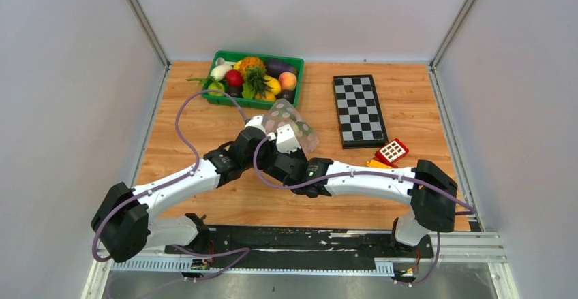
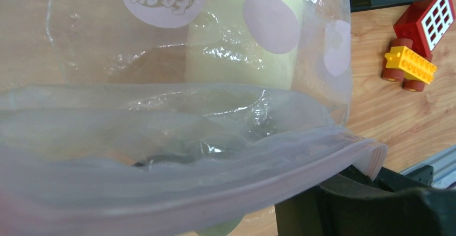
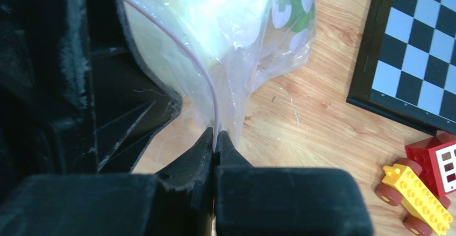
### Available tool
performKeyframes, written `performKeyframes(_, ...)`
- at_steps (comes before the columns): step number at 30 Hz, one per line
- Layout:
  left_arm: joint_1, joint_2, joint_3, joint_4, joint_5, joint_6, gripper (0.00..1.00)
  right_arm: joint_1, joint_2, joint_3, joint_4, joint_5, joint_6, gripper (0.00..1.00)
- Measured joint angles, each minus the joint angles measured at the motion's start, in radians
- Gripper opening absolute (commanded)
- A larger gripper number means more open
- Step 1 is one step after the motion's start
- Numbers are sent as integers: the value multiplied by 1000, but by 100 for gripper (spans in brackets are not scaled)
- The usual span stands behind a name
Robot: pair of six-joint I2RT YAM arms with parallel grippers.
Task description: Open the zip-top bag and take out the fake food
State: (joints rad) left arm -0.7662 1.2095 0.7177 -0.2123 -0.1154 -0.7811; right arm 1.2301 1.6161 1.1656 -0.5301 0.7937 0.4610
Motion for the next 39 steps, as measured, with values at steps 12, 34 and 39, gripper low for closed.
performKeyframes(12, 3, 49, 32, 42, 28, -111, 0, 2, 0, 0, 25, -50, 31, 0)
performKeyframes(34, 97, 76, 43, 85, 318, -393, 0, 39, 0, -77, 50, 164, -44, 2)
performKeyframes(39, 108, 62, 41, 95, 330, -450, 0, 39, -1, -79, 66, 188, -48, 2)
